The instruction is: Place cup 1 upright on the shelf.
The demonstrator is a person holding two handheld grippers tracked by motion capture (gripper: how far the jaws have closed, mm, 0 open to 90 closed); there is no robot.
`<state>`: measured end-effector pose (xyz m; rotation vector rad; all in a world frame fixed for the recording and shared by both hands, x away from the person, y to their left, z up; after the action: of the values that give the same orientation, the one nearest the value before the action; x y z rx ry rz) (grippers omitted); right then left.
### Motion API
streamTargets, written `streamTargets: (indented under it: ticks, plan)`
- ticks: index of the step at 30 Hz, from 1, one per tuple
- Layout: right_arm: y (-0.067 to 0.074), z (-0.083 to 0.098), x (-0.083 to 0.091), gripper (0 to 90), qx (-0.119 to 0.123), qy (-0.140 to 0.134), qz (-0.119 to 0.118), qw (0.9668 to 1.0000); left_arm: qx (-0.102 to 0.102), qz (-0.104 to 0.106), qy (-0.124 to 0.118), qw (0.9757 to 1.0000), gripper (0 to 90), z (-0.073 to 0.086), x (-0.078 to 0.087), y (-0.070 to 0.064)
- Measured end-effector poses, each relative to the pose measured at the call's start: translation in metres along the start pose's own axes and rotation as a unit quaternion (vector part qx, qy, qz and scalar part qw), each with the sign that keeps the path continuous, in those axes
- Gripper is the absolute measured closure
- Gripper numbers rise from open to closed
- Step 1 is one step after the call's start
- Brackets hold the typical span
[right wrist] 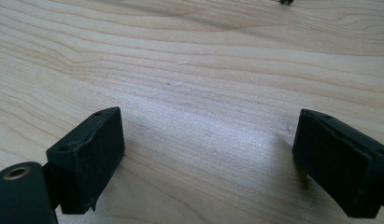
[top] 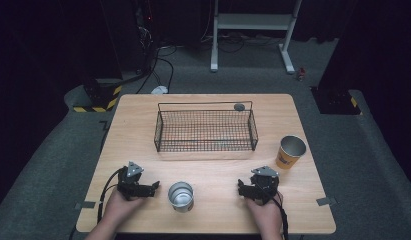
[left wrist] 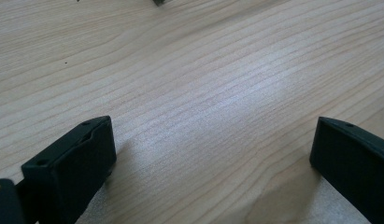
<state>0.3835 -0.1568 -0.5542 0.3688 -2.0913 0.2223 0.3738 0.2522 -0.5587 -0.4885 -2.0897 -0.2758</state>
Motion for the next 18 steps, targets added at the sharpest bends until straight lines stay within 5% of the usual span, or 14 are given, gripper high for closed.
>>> streamTargets:
  ticks: [18]
  plan:
    - [0.0003, 0.0013, 0.0007, 9.1, 0.002, -0.001, 0.0, 1.0, 0.0, -0.002, -0.005, 1.0, 4.6, 0.0001, 0.0008, -0.0007]
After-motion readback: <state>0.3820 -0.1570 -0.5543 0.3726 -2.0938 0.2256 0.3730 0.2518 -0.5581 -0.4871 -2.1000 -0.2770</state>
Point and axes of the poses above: each handheld gripper's, and its own axes: x roughly backward along the jaws, z roughly out of its underside, y roughly to its left, the point moved 4 cm from there along -x, roughly forward along the jaws, and after that the axes turned 13 degrees about y, right-handed, at the moved point
